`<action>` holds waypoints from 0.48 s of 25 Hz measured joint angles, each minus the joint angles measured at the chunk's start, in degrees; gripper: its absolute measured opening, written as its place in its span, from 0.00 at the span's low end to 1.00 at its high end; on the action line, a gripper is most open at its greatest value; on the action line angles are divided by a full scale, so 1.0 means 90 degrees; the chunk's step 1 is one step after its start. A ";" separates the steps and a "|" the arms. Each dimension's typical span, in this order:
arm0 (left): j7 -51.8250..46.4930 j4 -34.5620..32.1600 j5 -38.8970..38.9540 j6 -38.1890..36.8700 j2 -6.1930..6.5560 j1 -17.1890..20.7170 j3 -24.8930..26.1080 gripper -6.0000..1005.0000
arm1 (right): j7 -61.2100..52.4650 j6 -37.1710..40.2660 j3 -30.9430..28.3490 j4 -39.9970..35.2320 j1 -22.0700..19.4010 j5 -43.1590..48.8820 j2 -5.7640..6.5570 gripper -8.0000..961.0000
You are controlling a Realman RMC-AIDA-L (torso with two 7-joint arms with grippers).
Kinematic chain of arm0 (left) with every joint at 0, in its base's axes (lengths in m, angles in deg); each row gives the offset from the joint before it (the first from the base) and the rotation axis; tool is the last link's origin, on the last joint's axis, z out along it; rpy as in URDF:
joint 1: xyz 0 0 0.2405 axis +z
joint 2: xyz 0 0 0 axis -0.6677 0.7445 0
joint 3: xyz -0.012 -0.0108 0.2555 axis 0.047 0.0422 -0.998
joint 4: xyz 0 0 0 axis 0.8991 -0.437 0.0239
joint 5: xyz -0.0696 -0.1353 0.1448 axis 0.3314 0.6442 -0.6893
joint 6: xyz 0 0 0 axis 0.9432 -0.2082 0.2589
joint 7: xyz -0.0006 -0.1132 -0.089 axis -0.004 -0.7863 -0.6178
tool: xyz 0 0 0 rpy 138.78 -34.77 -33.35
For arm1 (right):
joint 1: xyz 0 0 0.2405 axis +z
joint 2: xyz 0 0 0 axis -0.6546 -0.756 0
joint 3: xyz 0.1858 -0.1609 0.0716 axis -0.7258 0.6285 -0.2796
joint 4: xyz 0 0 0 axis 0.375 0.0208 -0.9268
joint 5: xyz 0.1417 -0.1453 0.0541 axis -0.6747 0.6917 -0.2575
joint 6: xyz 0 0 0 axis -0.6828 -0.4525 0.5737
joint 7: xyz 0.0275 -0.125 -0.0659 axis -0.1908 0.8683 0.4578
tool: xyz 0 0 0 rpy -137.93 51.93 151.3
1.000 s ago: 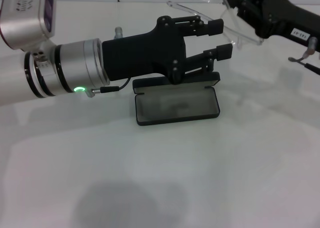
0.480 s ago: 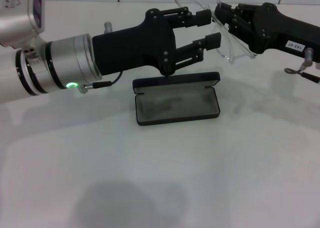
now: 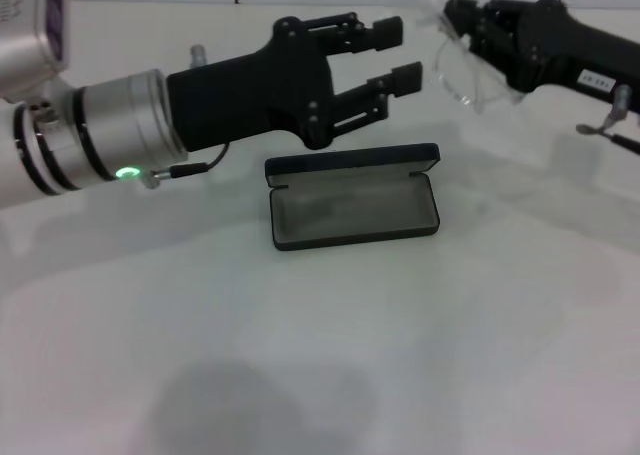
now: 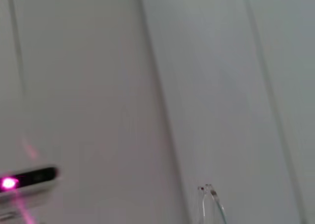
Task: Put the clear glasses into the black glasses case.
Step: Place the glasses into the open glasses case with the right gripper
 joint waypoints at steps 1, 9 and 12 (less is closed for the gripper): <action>0.0000 0.0000 0.0000 0.0000 0.0000 0.0000 0.0000 0.49 | 0.0020 -0.0138 -0.0042 -0.0112 -0.0063 -0.0003 -0.0014 0.12; -0.0021 -0.0213 0.0086 -0.0014 0.0032 0.0494 0.0752 0.49 | 0.0178 -0.0356 0.0197 -0.1310 -0.0326 0.1035 -0.0060 0.12; -0.0045 -0.0169 0.0086 -0.0013 0.0002 0.0686 0.1320 0.49 | -0.0123 -0.0267 0.0658 -0.2281 -0.0327 0.2154 -0.0099 0.12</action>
